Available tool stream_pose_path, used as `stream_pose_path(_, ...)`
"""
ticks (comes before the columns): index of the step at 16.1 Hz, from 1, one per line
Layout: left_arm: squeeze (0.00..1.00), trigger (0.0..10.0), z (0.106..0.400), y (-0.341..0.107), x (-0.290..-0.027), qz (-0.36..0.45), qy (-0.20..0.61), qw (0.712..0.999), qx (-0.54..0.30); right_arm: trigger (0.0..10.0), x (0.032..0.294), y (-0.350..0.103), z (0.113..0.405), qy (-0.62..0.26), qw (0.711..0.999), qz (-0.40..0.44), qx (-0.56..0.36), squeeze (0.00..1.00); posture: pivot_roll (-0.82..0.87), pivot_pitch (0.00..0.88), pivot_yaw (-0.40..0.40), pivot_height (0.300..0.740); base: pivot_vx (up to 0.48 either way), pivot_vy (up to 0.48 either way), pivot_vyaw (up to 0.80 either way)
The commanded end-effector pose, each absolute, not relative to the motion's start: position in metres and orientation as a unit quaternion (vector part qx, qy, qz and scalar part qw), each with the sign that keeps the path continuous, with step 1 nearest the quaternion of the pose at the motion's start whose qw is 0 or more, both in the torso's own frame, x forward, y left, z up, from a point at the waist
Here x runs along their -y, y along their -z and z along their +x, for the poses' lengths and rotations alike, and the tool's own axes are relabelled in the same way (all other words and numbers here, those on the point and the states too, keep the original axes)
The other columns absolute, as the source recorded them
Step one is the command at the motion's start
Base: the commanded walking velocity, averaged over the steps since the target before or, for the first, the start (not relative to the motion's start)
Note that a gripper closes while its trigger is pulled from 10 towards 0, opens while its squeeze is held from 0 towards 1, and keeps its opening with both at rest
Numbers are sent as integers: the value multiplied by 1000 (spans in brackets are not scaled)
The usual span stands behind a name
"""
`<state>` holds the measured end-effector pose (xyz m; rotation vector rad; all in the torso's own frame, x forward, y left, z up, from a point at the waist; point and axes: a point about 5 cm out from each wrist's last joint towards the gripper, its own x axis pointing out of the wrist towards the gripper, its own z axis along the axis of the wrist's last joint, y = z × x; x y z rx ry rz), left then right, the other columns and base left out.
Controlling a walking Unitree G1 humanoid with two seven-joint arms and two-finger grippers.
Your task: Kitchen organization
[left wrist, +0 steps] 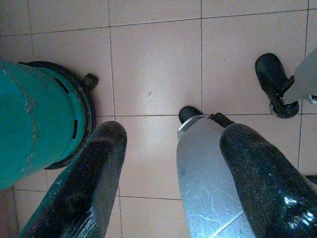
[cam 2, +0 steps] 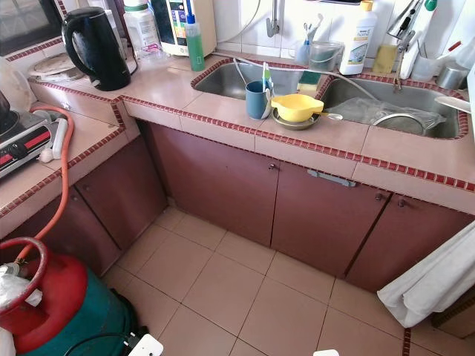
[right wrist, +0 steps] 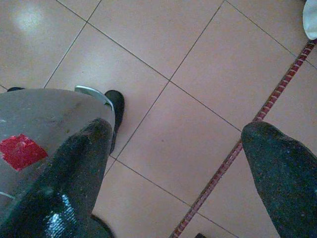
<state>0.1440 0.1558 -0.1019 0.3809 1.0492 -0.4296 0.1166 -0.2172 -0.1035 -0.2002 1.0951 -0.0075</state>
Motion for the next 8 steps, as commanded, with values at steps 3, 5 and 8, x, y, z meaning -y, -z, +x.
stream_pose_path(3,0,10000,149,100,-169,89,73,863,-492,10000,189,99,147,-107,842,-158,-504,0,-7,0,-8,740,0,0,0)
stream_pose_path(5,0,10000,149,100,-169,89,73,863,-492,10000,189,99,147,-107,842,-158,-504,0,-7,0,-8,740,0,0,0)
stream_pose_path(8,0,10000,153,98,-168,78,78,869,-483,10000,189,98,148,-106,848,-156,-495,0,2,0,-4,740,0,0,0)
